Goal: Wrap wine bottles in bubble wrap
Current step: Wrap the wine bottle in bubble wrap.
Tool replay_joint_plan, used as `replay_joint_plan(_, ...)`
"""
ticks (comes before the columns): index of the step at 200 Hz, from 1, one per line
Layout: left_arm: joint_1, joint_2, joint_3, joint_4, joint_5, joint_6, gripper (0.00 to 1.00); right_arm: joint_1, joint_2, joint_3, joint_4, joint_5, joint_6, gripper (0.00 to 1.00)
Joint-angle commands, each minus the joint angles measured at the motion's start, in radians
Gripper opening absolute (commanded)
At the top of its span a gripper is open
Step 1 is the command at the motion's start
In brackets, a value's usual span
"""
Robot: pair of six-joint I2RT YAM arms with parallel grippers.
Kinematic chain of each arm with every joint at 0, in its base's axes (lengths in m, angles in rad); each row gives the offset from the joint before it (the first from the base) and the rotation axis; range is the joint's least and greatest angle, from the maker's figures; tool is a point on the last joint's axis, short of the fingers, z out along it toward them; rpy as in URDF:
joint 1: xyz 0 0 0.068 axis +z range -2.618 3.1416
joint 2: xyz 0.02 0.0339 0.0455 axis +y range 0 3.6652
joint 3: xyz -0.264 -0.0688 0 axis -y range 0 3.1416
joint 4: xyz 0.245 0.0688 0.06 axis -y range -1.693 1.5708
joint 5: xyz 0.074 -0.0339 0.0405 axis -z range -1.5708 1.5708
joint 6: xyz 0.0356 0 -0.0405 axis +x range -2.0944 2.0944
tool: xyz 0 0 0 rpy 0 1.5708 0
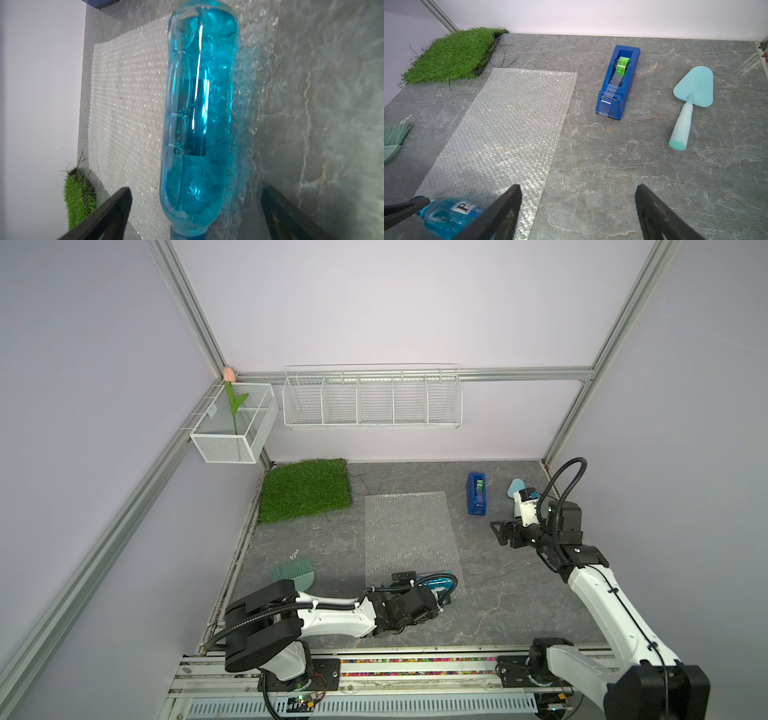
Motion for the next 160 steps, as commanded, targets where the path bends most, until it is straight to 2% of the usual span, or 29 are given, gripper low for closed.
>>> replay_joint_plan(1, -0.007, 0.042, -0.007, 0.085, -0.085, 0.057, 0.99, -0.004, 0.008, 0.028, 0.035, -0.022, 0.010, 0.88)
replay_joint_plan(18, -0.005, 0.079, -0.006, 0.095, -0.088, 0.090, 0.99, -0.004, 0.012, 0.035, 0.036, -0.025, 0.007, 0.88)
replay_joint_plan(69, 0.016, 0.146, 0.013, 0.058, -0.054, 0.089, 0.98, -0.003, 0.017, 0.049, 0.025, -0.020, -0.013, 0.89)
replay_joint_plan(108, 0.069, 0.150, 0.045, -0.034, -0.005, 0.050, 0.74, -0.003, 0.016, 0.047, 0.026, -0.049, -0.038, 0.88)
replay_joint_plan(160, 0.150, 0.157, 0.131, -0.179, 0.143, 0.030, 0.56, 0.006, -0.004, 0.005, 0.065, -0.079, -0.087, 0.88)
